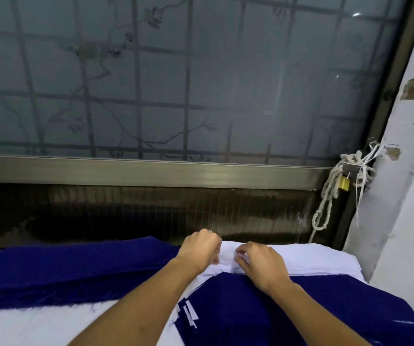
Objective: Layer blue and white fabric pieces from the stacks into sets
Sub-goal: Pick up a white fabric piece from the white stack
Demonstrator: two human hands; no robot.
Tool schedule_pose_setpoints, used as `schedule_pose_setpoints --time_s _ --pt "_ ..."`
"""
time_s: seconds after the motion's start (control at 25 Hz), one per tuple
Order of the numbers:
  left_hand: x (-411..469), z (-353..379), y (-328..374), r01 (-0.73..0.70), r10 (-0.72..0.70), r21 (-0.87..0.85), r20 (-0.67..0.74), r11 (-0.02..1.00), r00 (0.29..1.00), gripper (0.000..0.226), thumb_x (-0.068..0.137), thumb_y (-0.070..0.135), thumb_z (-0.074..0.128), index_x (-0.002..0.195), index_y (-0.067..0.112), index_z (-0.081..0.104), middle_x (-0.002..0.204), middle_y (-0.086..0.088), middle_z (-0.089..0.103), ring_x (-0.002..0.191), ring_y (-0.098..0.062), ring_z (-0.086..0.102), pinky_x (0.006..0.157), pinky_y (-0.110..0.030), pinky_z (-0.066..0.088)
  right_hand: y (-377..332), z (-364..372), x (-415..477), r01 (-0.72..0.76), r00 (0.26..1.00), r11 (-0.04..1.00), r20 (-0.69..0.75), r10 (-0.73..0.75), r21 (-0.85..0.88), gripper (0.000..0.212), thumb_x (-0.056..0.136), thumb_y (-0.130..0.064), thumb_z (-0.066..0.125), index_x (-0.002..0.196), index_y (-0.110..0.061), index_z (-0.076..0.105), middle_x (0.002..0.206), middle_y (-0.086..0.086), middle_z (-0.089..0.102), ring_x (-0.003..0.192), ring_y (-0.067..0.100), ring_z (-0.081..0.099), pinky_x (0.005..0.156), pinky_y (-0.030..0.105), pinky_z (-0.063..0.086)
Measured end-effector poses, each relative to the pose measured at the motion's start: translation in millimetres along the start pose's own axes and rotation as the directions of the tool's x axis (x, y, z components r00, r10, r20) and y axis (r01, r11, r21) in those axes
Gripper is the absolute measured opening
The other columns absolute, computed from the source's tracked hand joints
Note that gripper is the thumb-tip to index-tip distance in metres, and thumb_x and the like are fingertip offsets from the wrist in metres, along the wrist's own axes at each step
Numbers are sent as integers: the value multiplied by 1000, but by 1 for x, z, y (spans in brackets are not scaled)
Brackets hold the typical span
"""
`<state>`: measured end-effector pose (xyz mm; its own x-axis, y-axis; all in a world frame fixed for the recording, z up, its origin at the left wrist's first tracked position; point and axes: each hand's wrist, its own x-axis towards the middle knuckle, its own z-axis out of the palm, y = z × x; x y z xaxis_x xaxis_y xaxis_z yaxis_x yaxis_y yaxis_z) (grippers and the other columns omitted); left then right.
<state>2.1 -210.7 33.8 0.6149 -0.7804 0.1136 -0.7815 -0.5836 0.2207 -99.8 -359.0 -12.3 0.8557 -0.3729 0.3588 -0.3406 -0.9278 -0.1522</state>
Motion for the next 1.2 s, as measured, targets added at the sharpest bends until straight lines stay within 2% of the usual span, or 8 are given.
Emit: schedule_pose_setpoints --time_s 0.16,0.28,0.4,0.6,0.72,0.84,1.12,1.2 --pt "-1 -5 -5 -4 -13 -262 -63 965 998 25 93 6 70 77 19 57 84 -3 64 70 -5 61 68 -29 56 -4 -2 1 53 998 999 -22 -53 -4 27 101 -45 54 118 -32 71 119 -12 70 103 11 65 93 24 50" --pt "-1 -7 -3 8 -42 -352 -87 936 995 22 91 1 71 83 18 59 79 -1 62 77 -10 68 80 -39 61 -7 -3 0 50 997 999 -55 -51 -16 22 102 -37 51 111 -32 70 111 -11 71 96 10 63 92 23 48" --pt "0 -7 1 6 -36 -379 -74 925 997 12 88 16 78 93 19 68 83 6 61 79 -10 61 80 -31 56 -10 -5 -1 -13 996 1000 -89 15 20 15 101 -35 53 106 -32 67 106 -12 69 91 9 59 88 21 46" --pt "-1 -17 6 -58 32 -113 -221 992 975 16 102 29 61 111 21 71 112 5 63 102 -11 59 86 -27 51 -7 -12 1 -68 992 997 -104 65 -31 10 99 -29 58 109 -31 55 106 -8 69 88 10 54 86 25 47" --pt "-5 -37 2 -131 131 26 -383 991 915 17 104 32 56 111 25 70 108 6 67 106 -13 54 92 -30 48 7 -20 4 -114 984 984 -150 93 -138 28 98 -18 55 122 -31 57 118 -8 66 107 17 55 92 33 41" --pt "-16 -65 -14 -80 69 2 -524 997 849 13 102 33 57 107 30 69 99 5 62 99 -12 54 83 -29 50 23 -39 4 -187 964 973 -216 155 -137 30 99 -19 56 125 -30 64 117 -10 64 108 15 53 90 32 39" --pt "-97 -139 -76 14 -142 -203 -631 979 763 11 98 24 65 96 33 72 89 14 68 85 -10 67 73 -37 57 4 -101 -34 59 978 980 -208 -18 191 44 101 -12 55 141 -30 57 106 -5 65 91 14 53 77 29 47" --pt "-136 -149 -90 -20 -212 -329 -652 944 728 14 97 17 68 92 29 72 88 18 69 70 -6 69 64 -27 59 -11 -116 -54 134 965 966 -251 -76 223 39 98 -12 60 133 -28 64 96 -8 64 82 11 55 69 26 48"
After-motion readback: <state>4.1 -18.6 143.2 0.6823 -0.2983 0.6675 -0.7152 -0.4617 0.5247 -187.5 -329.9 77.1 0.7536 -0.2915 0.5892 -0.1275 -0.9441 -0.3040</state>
